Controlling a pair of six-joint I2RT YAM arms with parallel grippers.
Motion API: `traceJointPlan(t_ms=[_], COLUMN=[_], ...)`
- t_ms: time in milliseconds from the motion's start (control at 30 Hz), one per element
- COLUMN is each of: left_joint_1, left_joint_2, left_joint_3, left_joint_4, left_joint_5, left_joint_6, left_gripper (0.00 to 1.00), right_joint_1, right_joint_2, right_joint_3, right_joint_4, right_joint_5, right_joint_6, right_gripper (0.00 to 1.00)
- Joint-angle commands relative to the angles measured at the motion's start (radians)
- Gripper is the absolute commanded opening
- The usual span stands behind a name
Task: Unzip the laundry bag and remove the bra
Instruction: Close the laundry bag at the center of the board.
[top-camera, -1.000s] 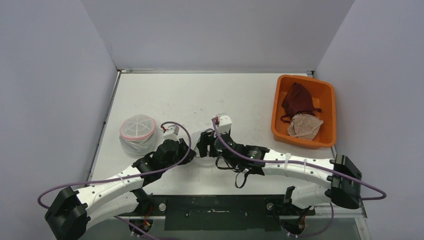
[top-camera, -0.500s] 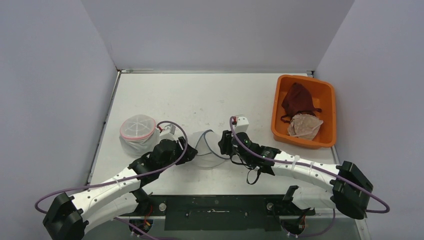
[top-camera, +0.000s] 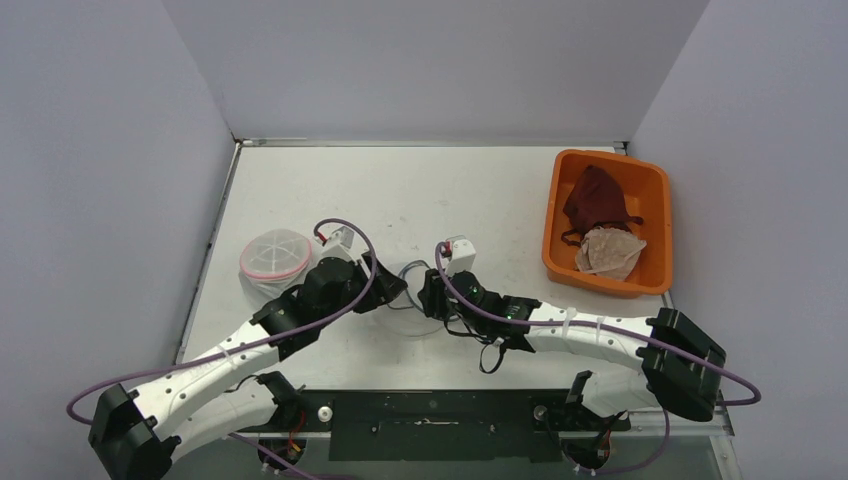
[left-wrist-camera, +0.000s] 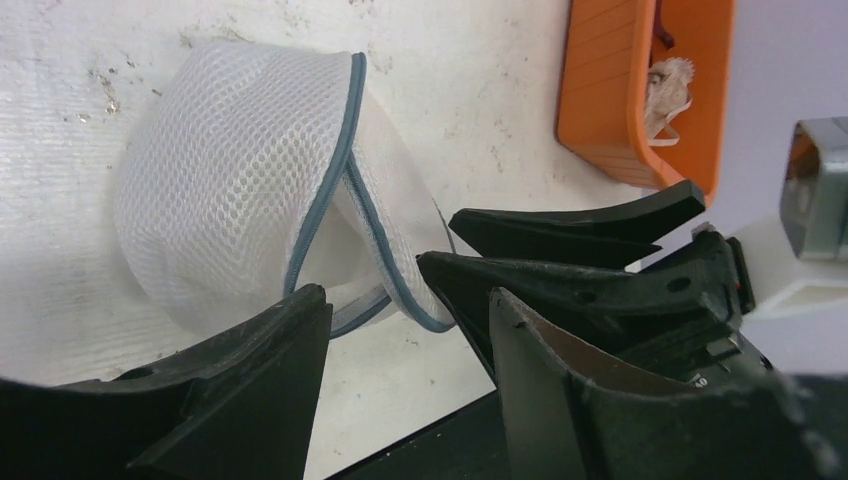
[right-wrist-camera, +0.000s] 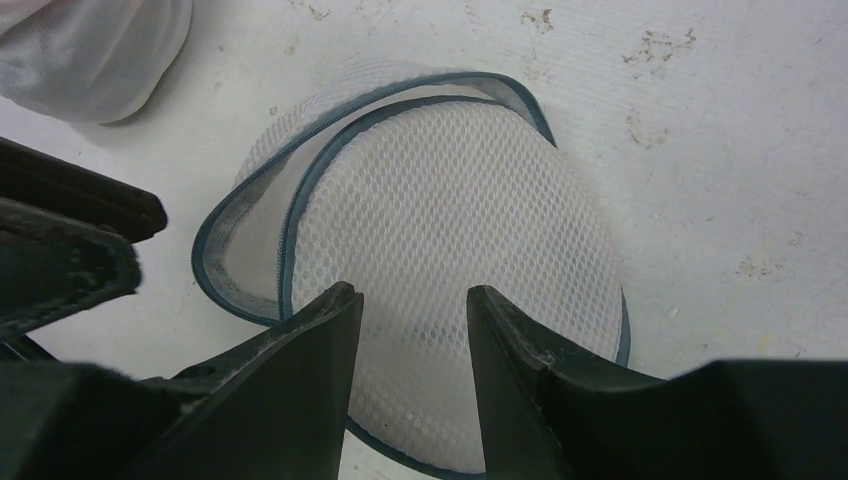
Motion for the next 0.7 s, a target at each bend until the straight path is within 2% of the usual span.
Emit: traceJointPlan(t_ms=[0, 233, 367, 567, 667], left_joint_1=[-0.007, -0.011, -0.009, -0.009, -0.008], left_joint_2=[0.085, 0.157, 0.199, 0.262, 0.276], left_joint_3=[0.051, 0.047, 0.045, 0.043, 0.040], left_joint_4=[0.005, 0.039, 0.061, 0.102, 0.121], left_joint_5=[0.052, 0.083, 0.079, 0.089, 0.088], left_joint_6=[-0.015, -0.094, -0.111, -0.110, -0.103], left_gripper=[0.57, 0.57, 0.53, 0.43, 0.34], right_joint_1=[0.022, 0.034, 0.039, 0.054, 0.058], right_joint_2=[0.025, 0.021, 0.022, 0.022, 0.018], right_joint_3=[0.044, 0.041, 0.036, 0.039, 0.038], right_joint_4=[0.058, 0.053, 0.059, 0.059, 0.054], right_joint_5=[0.028, 0.056, 0.058, 0.061, 0.063], right_joint_6=[-0.006, -0.006, -0.005, -0.005, -0.005], right_gripper=[0.44, 0.44, 0.44, 0.44, 0.44])
